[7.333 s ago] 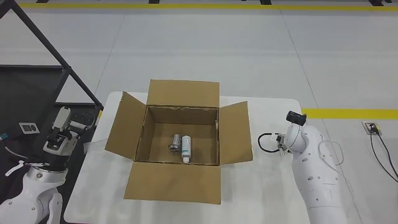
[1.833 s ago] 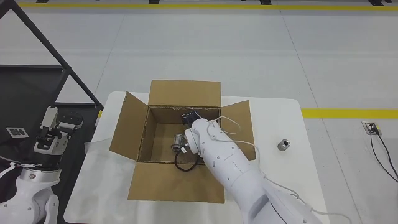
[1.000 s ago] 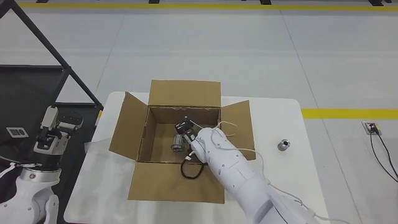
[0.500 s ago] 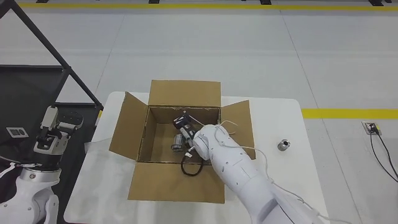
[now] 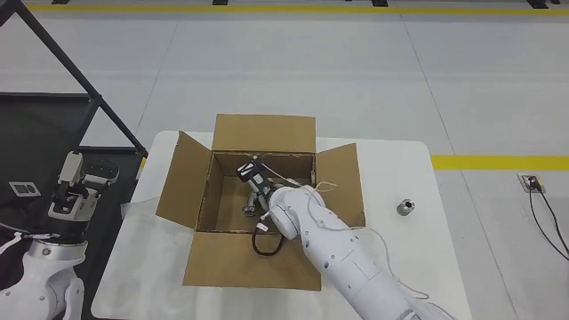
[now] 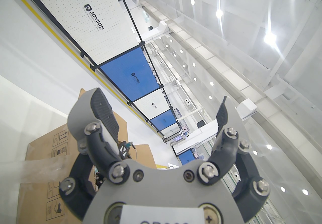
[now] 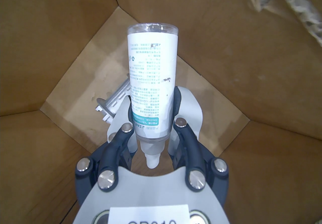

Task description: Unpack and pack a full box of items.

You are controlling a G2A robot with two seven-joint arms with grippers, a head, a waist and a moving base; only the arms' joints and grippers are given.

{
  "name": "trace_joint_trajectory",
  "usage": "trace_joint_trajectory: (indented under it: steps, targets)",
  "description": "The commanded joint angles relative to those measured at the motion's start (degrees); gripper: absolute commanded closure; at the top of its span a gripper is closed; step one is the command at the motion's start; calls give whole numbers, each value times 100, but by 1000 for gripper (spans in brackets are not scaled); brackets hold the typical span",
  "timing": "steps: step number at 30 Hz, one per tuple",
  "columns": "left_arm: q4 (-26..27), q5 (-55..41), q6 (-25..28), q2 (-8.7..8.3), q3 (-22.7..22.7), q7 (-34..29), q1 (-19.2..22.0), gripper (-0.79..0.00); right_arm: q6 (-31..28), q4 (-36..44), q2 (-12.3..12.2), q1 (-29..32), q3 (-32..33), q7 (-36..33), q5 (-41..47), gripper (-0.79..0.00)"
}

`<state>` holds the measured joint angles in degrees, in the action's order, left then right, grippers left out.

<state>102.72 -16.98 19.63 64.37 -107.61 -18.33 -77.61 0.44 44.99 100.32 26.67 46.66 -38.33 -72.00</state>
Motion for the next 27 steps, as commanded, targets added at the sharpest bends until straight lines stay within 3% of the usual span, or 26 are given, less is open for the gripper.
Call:
trace_joint_trajectory:
  steps: [1,5,9,23,27]
  targets:
    - [0,0,0,0,0,0,0,-785,38,1042,-191,470,235,-294,-340,0]
    - [0,0,0,0,0,0,0,-785,-74,2563,-459,1320,680,-558,-794,0]
    - [0,0,0,0,0,0,0,-785,-320,3448,-608,1866,931,-761,-1152,0]
    - [0,0,0,0,0,0,0,-785,-452,3496,-622,1930,1025,-619,-979,0]
    - [0,0,0,0,0,0,0,-785,-579,4207,-700,2230,1445,-402,-695,0]
